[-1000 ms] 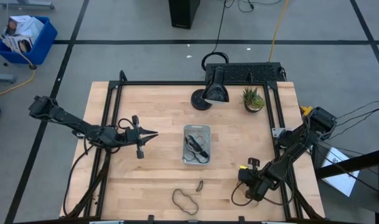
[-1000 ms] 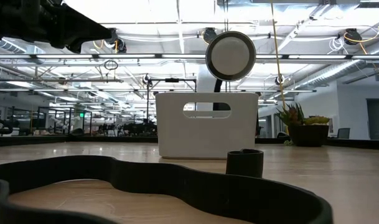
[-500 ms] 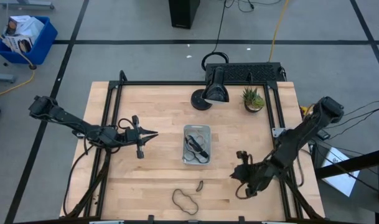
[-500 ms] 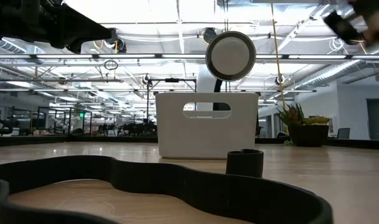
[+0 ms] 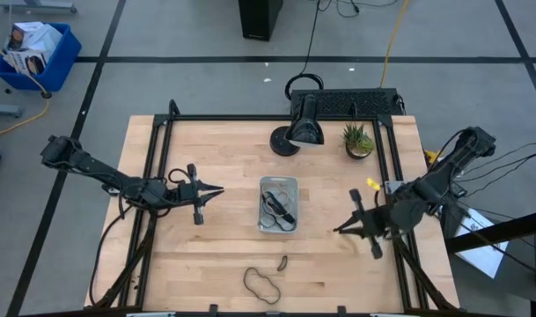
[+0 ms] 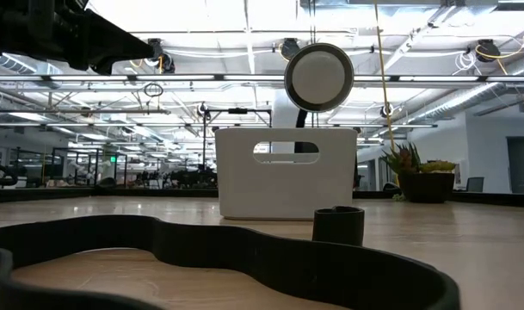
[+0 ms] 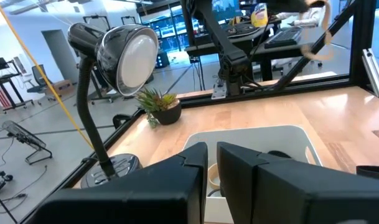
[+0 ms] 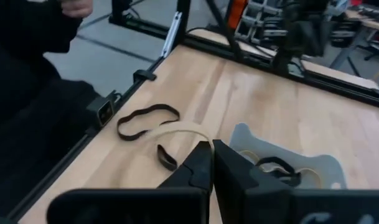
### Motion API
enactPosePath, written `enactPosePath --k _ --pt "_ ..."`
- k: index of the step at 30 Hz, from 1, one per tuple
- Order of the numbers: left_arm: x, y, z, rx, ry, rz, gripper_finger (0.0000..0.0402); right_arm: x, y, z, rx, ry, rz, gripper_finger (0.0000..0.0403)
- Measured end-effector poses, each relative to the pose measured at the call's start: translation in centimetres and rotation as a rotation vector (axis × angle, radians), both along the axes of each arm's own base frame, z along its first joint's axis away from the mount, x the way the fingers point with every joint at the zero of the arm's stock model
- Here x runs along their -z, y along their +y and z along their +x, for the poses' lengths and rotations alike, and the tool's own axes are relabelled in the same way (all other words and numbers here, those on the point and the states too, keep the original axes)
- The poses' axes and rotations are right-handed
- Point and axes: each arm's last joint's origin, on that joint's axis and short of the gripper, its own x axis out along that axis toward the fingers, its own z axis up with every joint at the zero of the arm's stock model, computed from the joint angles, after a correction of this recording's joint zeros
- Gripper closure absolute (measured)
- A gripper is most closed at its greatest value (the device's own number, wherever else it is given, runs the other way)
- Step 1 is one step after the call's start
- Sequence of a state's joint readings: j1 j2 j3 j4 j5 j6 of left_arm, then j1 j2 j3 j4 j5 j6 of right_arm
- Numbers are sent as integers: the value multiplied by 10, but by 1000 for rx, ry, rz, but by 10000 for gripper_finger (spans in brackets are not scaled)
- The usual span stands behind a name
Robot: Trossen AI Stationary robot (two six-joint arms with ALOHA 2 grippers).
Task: Pick and place rubber bands into bin
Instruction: Put the brown rubber band into the gray bin
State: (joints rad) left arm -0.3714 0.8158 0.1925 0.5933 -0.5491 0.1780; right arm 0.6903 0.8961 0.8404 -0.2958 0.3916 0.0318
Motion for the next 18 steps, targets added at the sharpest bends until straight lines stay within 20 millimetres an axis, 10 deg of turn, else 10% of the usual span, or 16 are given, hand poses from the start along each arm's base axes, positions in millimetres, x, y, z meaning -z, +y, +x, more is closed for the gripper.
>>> enactPosePath --k 18 --pt "2 0 0 0 16 3 357 87 -53 -41 95 -370 141 401"
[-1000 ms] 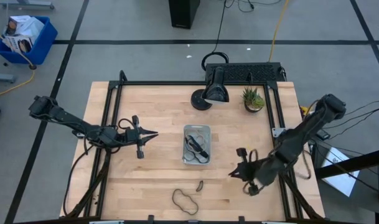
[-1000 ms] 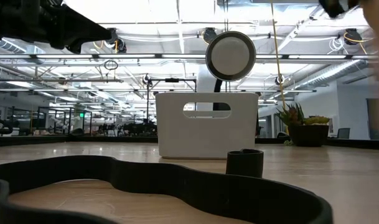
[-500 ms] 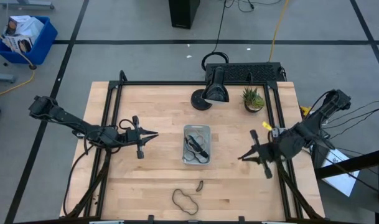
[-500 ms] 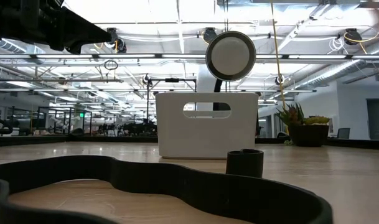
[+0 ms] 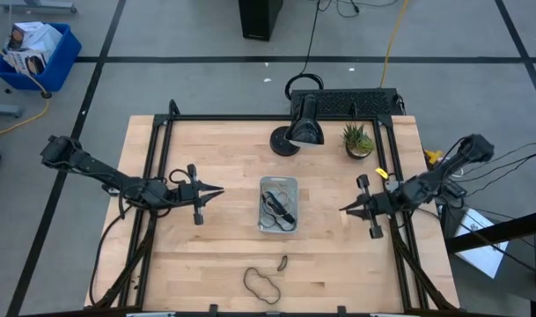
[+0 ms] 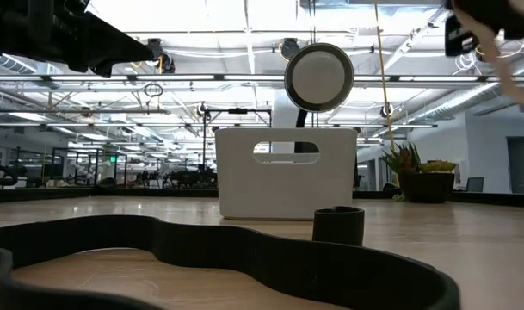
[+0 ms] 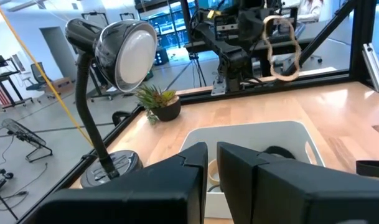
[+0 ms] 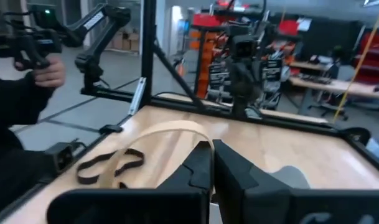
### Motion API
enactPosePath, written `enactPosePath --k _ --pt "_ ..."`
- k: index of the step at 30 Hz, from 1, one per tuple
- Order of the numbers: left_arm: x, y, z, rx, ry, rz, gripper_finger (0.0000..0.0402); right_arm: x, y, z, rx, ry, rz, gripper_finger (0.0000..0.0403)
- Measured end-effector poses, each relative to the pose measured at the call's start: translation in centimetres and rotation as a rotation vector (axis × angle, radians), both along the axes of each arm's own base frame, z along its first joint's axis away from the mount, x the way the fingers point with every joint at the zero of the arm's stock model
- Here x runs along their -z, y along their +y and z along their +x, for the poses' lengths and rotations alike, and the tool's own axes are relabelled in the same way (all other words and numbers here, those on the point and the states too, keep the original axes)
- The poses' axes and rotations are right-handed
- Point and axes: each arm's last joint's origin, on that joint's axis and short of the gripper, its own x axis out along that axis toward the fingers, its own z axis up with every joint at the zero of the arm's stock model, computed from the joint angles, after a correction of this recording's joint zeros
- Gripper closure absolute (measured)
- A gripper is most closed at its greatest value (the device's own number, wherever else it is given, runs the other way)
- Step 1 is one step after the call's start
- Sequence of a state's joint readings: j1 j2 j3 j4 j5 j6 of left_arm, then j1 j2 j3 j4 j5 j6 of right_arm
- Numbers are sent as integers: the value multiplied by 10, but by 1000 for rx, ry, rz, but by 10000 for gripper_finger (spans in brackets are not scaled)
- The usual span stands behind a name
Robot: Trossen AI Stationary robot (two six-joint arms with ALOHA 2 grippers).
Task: Pick and place rubber bands into bin
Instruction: Put the brown rubber band into the gray bin
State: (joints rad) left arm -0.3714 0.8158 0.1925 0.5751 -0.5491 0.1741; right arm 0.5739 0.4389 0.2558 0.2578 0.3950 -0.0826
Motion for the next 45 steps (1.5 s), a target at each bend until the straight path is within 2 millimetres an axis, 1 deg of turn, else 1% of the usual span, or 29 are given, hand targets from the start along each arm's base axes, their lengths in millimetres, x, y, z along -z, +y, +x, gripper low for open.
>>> enactPosePath --k 3,6,21,26,28,30,34,37,42,45 --pt "0 0 0 0 4 2 357 13 -5 0 30 -28 -8 401" --pt "0 0 0 0 4 2 357 21 -9 0 62 -41 -3 401" --pt "2 3 1 -17 24 30 357 37 -17 4 129 -61 -34 401" --pt "2 7 2 -42 24 8 357 36 -17 7 135 -74 -26 401" --pt "2 8 2 -48 23 4 357 35 -15 8 103 -88 -37 401" --pt "2 8 2 -54 23 4 357 28 -13 12 85 -103 -50 401" --pt "2 9 2 -59 21 -3 357 13 -8 24 94 -97 -98 401" --pt "2 9 2 -60 19 -11 357 2 -5 39 110 -64 -143 401" --pt "2 9 2 -60 18 -14 357 -11 -2 76 106 15 -198 402" --pt "2 9 2 -60 18 -14 357 -13 -6 101 144 69 -215 402"
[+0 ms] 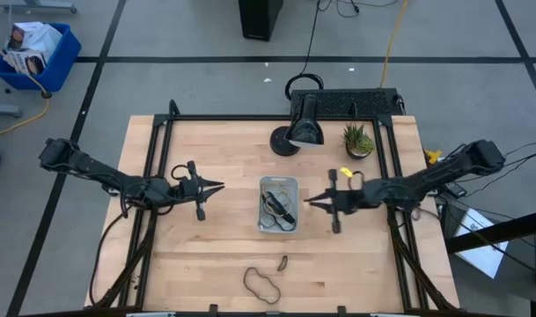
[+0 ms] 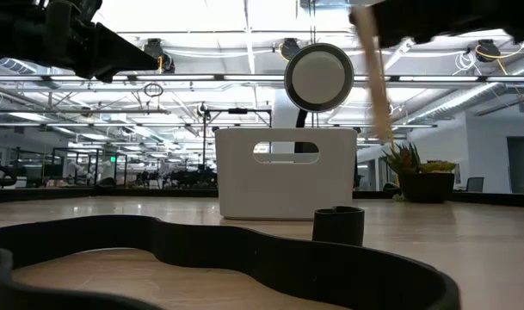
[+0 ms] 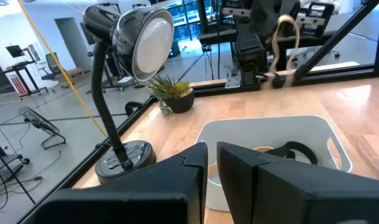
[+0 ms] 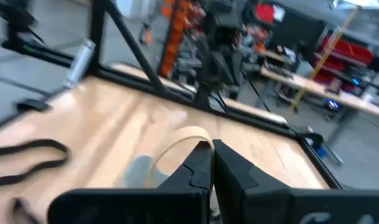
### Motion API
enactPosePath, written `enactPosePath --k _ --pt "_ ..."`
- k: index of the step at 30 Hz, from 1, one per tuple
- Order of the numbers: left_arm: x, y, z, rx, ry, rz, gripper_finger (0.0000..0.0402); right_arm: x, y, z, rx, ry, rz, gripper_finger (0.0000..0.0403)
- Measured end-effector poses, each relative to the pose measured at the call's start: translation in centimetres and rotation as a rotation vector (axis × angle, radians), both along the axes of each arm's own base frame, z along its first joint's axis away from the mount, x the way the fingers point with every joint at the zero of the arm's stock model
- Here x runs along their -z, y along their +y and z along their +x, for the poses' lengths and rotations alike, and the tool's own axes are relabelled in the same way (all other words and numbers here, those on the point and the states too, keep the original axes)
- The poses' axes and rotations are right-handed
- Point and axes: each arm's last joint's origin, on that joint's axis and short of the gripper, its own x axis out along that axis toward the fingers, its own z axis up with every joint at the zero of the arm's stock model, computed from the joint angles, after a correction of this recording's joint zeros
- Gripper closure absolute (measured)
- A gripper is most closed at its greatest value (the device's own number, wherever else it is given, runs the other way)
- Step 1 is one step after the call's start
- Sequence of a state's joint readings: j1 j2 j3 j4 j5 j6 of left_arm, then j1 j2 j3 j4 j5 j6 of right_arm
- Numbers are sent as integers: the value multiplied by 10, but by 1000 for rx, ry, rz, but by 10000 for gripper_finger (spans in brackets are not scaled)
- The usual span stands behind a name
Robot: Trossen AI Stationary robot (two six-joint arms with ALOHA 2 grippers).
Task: Pick and place rubber bands into bin
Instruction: Put the brown rubber band into the gray bin
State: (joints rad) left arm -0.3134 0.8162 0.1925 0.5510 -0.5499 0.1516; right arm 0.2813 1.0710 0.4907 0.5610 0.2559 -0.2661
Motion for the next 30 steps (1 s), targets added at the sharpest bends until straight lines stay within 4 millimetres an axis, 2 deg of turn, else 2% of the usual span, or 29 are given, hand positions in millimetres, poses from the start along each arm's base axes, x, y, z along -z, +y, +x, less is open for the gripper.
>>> enactPosePath --k 4,9,16,18,21,26,30 --pt "0 0 0 0 0 0 357 3 -7 31 60 71 -31 402" --pt "0 0 0 0 1 0 357 8 -12 62 -30 120 -13 402" --pt "0 0 0 1 3 1 357 34 -19 85 -27 227 1 403" --pt "0 0 0 1 3 1 357 36 -20 90 -41 237 5 403" --pt "0 0 0 1 3 1 357 27 -19 98 -45 230 -13 403" --pt "0 0 0 1 2 1 357 -5 -14 110 -67 250 -70 403" --pt "0 0 0 1 4 1 357 -22 -12 116 -75 270 -100 403"
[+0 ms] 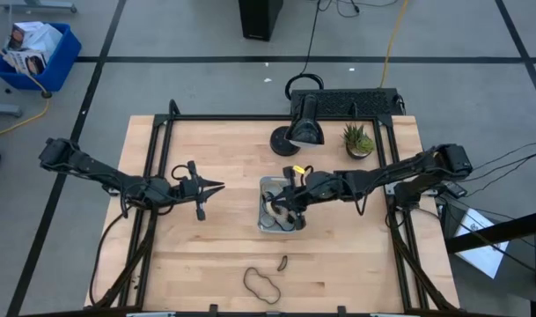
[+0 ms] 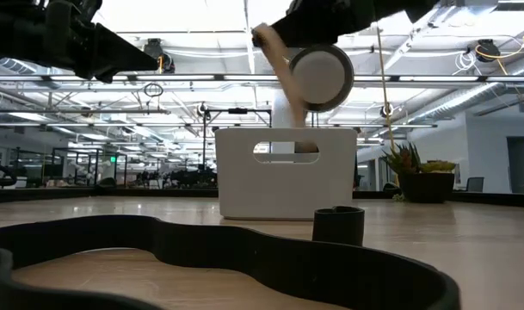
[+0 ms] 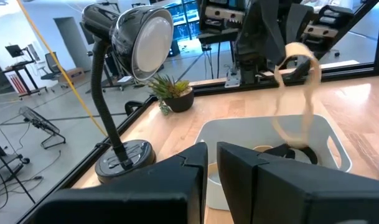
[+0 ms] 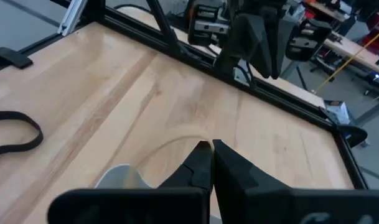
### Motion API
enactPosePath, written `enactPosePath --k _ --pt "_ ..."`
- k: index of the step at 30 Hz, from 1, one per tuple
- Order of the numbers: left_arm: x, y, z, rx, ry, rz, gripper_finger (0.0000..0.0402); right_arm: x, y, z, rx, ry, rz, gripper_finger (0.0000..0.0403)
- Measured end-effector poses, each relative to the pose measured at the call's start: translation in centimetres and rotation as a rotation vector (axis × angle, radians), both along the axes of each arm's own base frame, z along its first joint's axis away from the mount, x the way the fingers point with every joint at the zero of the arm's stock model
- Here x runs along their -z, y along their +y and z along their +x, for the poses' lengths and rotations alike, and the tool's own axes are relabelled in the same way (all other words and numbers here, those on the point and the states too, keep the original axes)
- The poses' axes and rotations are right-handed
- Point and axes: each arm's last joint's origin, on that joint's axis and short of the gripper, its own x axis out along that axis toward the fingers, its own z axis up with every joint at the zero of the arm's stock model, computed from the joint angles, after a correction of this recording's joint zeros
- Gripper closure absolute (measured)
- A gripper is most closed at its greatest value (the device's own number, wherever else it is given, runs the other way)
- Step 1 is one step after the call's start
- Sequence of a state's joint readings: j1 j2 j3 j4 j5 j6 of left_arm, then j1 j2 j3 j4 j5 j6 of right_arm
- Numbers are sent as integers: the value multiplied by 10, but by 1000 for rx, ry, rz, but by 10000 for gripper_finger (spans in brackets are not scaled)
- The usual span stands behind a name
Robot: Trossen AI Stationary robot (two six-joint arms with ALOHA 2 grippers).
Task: Pick and place rubber bands into bin
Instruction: Put the brown rubber band into the gray bin
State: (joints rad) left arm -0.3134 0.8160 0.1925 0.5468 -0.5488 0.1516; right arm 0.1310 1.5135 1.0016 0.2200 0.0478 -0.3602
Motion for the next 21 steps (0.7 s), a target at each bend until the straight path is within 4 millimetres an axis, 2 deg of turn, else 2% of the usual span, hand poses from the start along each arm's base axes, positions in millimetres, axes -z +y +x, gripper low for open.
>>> enactPosePath --k 4,14,21 --pt "1 0 0 0 7 2 357 1 0 0 6 33 10 403" --pt "1 0 0 1 7 2 357 45 -10 -17 97 173 61 403" --pt "1 0 0 1 8 3 357 60 -25 -25 165 220 105 403"
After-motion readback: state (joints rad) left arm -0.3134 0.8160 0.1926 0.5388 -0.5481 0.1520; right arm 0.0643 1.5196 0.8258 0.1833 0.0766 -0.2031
